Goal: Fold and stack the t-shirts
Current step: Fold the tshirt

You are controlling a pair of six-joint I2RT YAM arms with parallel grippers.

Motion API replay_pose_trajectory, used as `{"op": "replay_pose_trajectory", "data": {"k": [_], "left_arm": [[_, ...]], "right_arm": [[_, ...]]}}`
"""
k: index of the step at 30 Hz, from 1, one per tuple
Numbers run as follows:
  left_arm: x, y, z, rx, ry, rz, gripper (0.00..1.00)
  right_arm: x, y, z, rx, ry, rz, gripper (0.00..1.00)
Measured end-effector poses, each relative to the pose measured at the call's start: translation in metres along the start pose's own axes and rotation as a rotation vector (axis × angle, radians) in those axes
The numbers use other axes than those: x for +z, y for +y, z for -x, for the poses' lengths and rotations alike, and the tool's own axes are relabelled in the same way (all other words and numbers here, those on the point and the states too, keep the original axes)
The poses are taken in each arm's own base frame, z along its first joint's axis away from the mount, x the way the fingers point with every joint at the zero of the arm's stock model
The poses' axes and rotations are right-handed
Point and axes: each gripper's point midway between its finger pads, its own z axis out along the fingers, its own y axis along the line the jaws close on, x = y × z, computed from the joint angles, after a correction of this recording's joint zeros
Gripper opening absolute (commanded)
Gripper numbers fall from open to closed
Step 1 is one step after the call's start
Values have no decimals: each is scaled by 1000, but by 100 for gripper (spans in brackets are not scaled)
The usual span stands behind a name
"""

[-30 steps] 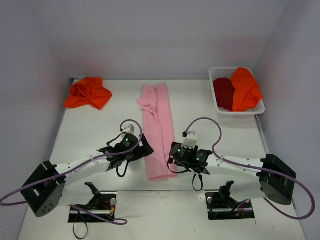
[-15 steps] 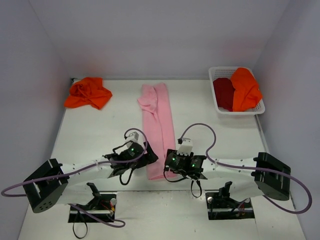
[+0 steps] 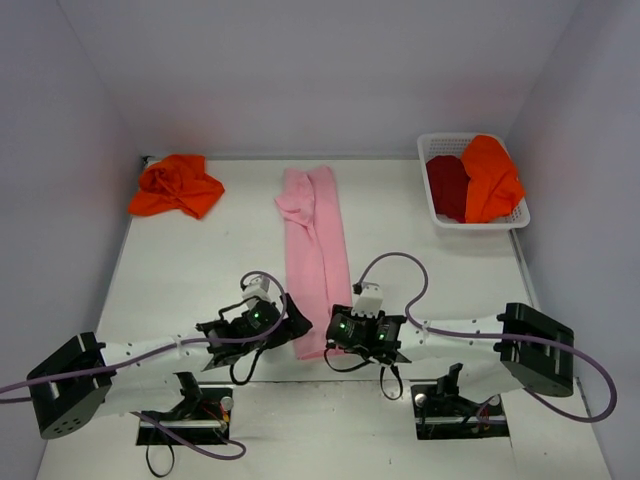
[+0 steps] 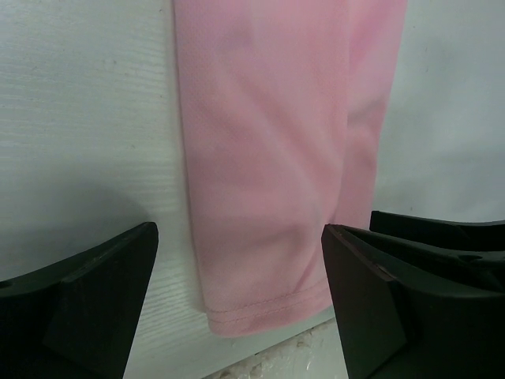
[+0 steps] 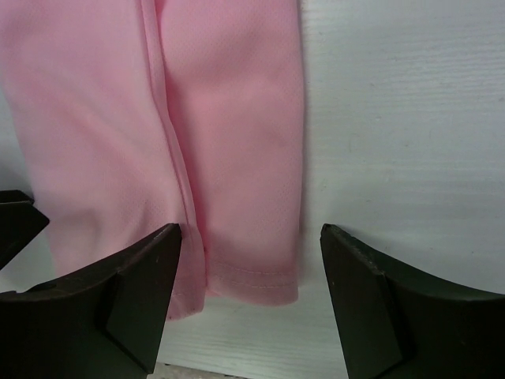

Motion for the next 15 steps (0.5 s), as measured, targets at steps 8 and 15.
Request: {"op": "replay_pose_trajectory", "data": {"k": [8, 15], "left_arm": [[-3, 0, -5, -4, 1, -2, 80], [0, -6, -11, -5, -4, -19, 80]], "right_arm": [[3, 9, -3, -13, -10, 0, 68], [3, 12, -3, -8, -15, 5, 68]]}}
